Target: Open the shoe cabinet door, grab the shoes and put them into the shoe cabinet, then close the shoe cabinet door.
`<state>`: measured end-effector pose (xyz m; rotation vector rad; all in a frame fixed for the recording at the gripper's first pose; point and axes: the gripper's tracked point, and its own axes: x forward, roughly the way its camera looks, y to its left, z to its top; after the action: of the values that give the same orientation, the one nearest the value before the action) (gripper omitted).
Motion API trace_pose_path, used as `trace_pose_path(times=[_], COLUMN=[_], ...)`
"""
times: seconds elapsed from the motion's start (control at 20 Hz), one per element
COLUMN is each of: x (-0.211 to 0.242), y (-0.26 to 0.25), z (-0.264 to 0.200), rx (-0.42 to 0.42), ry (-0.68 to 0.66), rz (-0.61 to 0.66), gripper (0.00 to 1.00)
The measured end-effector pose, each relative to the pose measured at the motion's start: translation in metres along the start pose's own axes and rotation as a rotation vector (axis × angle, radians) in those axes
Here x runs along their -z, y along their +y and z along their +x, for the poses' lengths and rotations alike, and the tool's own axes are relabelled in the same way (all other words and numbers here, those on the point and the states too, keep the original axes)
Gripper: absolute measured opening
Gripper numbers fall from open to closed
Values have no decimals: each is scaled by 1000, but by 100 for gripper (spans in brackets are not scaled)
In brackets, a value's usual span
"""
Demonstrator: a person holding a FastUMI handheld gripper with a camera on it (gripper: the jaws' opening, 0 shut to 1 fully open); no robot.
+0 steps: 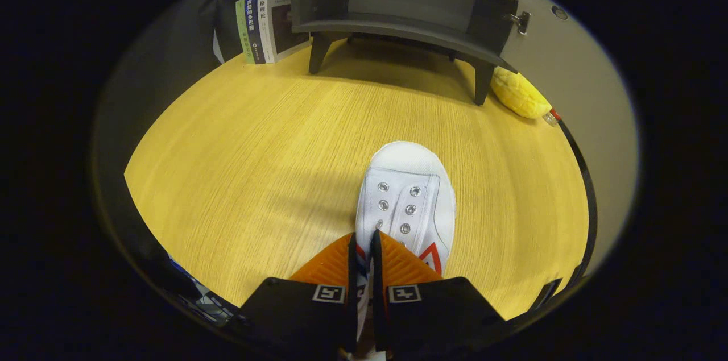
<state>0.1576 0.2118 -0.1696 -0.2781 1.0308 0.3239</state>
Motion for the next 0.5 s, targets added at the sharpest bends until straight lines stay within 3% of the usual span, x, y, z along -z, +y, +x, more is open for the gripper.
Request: trace_pose_path(times=[0.05, 0.15, 0.3, 0.5], x=[-2, -3, -14, -21], y=[4, 2, 7, 2], z=[7, 2, -9, -24], rx=[-1, -23, -93, -122], ry=[-9, -16, -70, -138], rz=[5, 37, 185, 210], gripper=[2, 2, 2, 2])
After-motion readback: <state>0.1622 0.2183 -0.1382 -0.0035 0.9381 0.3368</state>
